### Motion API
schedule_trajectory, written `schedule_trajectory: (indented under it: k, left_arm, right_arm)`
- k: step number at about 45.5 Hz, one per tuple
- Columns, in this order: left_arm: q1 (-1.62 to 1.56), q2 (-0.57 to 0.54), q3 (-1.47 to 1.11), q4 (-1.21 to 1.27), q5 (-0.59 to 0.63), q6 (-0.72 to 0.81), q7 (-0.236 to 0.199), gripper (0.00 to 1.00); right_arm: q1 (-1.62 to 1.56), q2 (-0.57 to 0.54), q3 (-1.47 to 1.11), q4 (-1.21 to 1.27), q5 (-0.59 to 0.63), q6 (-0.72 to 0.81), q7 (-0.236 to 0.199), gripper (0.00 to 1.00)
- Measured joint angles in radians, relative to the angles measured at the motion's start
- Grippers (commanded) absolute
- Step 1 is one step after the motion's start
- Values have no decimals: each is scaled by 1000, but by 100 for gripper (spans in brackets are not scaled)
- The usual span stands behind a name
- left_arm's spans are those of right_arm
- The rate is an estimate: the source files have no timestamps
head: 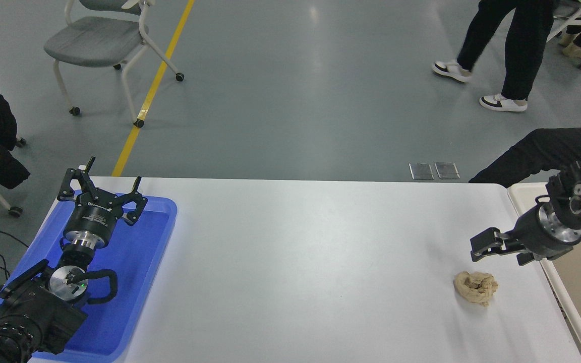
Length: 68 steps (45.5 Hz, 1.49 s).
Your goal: Pick up paper ball place in dustbin
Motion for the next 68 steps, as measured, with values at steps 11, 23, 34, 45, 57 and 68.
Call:
schedule_trajectory:
  k: [11, 23, 34, 45, 57, 68]
  left_arm:
    - [0, 0, 0, 0, 0, 0, 0, 100]
    - [0, 0, 0, 0, 0, 0, 0, 100]
    - [0, 0, -1, 0, 0, 0, 0, 100]
    - [0, 0, -1, 0, 0, 0, 0, 100]
    - [-1, -1, 0, 0, 0, 0, 0, 100]
    - [-2, -2, 0, 0, 0, 0, 0, 100]
  right_arm:
    - [-122, 32, 80, -67, -26, -52, 0, 100]
    - [-213, 82, 128, -124, -34, -113, 0, 96]
    - [-262, 108, 143, -156, -36, -161, 0, 39]
    - [-286, 121, 147, -181, -36, -203, -5, 0]
    - [-250, 115, 136, -169, -26, -198, -7, 0]
    - [-37, 22, -5, -22, -20, -143, -5, 0]
